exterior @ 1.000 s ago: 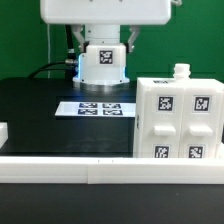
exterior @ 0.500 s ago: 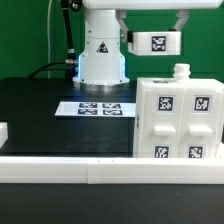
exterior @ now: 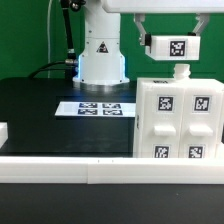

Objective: Assemble cabinet

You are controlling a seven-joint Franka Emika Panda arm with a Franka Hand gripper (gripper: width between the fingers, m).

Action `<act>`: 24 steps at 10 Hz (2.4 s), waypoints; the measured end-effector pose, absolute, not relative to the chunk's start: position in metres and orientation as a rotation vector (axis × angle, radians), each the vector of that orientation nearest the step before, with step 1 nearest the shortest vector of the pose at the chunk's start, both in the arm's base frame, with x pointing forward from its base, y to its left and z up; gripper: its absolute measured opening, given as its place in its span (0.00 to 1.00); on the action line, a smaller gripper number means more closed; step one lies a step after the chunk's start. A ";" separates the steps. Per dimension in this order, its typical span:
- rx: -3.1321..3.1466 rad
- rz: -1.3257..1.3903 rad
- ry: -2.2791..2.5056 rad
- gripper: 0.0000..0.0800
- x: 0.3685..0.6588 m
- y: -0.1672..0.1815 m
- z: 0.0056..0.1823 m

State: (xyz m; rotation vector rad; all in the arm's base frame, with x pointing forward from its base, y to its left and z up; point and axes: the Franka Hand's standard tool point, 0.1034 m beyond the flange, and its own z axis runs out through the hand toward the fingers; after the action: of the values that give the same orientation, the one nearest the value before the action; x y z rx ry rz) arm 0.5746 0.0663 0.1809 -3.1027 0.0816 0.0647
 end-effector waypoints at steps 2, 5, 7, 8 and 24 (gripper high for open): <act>-3.104 0.069 0.050 0.70 0.575 0.067 0.178; -3.101 0.058 -0.013 0.70 0.597 0.085 0.174; -3.102 0.037 -0.045 0.70 0.606 0.087 0.175; -3.102 0.024 -0.054 0.70 0.608 0.087 0.175; -3.078 -0.037 0.099 0.70 0.599 0.075 0.162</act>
Offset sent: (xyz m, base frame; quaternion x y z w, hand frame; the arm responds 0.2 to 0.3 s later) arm 0.0355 0.0316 0.0025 -0.0012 -0.0151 -0.0379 0.9992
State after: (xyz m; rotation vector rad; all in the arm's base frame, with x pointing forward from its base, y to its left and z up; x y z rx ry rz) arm 0.5989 0.0749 0.1615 -3.0775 0.0986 -0.0366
